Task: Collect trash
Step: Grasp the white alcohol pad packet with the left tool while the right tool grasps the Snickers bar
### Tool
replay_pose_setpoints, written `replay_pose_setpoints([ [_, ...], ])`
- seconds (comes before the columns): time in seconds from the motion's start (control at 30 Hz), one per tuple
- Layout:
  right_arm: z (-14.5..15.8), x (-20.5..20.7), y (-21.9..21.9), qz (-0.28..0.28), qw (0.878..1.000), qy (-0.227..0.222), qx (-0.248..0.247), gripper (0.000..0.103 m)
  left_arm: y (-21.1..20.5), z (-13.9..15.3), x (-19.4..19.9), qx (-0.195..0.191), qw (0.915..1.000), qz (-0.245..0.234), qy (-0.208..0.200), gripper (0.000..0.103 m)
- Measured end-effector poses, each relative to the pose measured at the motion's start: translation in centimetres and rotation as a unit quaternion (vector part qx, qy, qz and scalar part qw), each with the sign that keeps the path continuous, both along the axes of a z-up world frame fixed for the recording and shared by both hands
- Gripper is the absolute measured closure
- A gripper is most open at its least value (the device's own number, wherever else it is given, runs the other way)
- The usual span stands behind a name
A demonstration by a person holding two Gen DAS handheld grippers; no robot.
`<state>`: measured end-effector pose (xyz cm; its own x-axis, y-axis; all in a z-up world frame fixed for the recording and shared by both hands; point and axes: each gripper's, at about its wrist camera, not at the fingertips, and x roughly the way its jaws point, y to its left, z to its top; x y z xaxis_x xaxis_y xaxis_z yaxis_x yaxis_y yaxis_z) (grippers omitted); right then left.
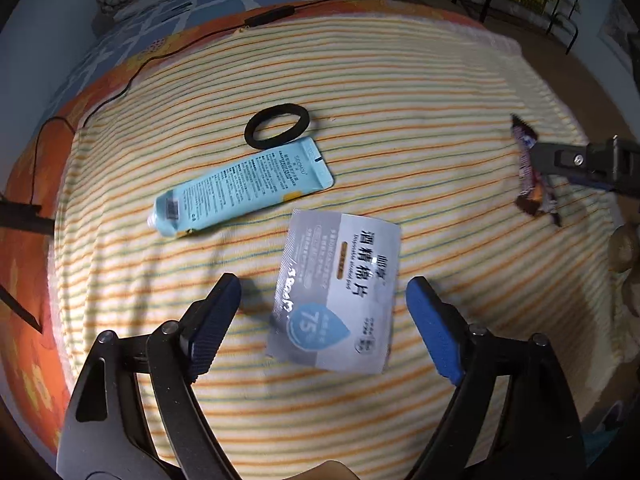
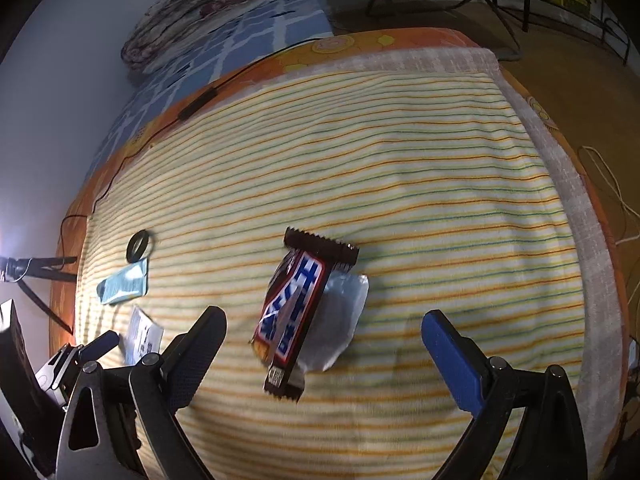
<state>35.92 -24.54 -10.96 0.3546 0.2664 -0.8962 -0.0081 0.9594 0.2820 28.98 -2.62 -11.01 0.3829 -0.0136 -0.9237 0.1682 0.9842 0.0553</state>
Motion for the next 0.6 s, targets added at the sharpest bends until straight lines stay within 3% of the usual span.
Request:
replay_pose_setpoints([
  [0.27, -0.7, 1.0, 1.4, 0.003, 1.000, -0.003, -0.024, 0.002, 0.7, -0.5, 1.2, -0.013, 0.9998, 0.008, -0.013, 0.010],
  [0.37, -0.7, 1.0, 1.9, 0.009, 1.000, -0.008, -0.023, 0.004, 0.7, -0.3, 1.1, -0.018, 0.9997, 0.003, -0.015, 0.017],
  [0.53, -0.5, 0.6, 3.2, 0.035, 0.997, -0.024, -0.057, 0.020, 0.2, 0.3, 0.7, -0.017, 0.9996, -0.005, -0.022, 0.037],
  [0.6, -0.4, 0.4, 3.5, 0.042, 0.996, -0.029, -0.071, 0.034, -0.1, 0.4, 0.5, -0.015, 0.9996, -0.009, -0.024, 0.042],
])
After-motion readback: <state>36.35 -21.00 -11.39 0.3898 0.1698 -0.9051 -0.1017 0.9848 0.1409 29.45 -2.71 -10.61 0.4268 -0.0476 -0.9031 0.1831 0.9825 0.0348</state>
